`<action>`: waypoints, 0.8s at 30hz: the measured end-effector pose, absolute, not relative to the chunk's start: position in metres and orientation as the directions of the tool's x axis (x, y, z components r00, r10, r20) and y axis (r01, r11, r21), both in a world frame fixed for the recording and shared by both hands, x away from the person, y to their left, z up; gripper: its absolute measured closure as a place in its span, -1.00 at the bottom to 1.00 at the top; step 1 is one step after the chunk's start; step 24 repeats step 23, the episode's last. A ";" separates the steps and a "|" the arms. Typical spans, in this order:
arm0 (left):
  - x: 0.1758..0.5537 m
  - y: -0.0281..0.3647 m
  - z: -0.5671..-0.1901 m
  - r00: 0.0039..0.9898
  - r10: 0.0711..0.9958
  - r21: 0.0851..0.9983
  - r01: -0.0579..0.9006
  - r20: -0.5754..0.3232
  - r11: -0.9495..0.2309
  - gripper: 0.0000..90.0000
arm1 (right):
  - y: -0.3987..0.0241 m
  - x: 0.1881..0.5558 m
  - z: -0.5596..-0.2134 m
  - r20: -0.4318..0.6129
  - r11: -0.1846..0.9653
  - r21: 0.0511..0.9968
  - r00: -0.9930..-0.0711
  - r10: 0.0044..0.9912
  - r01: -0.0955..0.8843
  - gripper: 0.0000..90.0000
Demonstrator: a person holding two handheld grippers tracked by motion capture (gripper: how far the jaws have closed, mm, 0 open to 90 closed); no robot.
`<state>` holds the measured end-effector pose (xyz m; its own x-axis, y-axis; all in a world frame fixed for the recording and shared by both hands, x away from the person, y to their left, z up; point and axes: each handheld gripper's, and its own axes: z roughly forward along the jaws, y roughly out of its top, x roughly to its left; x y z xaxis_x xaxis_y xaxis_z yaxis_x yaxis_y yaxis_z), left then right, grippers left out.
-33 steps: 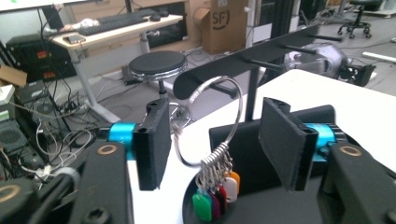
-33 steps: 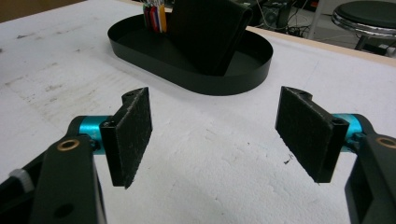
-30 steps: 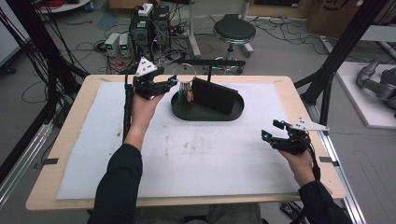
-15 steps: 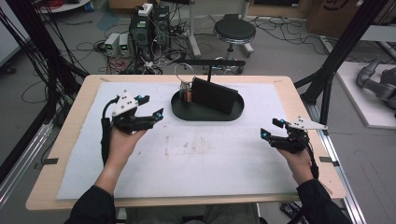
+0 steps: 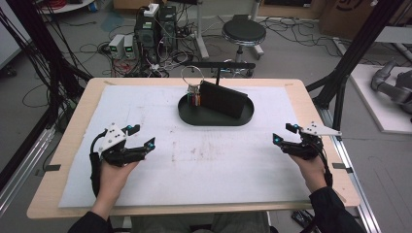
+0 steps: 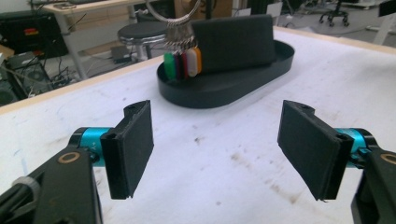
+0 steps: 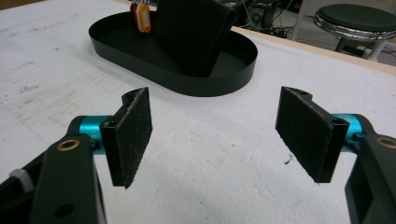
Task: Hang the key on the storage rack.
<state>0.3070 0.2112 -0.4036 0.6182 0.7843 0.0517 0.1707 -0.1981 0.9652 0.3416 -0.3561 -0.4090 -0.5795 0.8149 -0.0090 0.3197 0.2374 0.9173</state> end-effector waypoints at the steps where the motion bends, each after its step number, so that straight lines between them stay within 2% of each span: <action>1: 0.308 0.214 -0.403 0.614 0.788 0.966 0.172 0.047 -0.192 -0.42 | -0.356 0.342 -0.409 -0.009 0.238 0.917 -0.579 0.816 0.320 -0.39; 24: 0.313 0.224 -0.410 0.583 0.811 0.967 0.177 0.046 -0.182 -0.44 | -0.361 0.342 -0.412 -0.020 0.260 0.906 -0.579 0.815 0.334 -0.44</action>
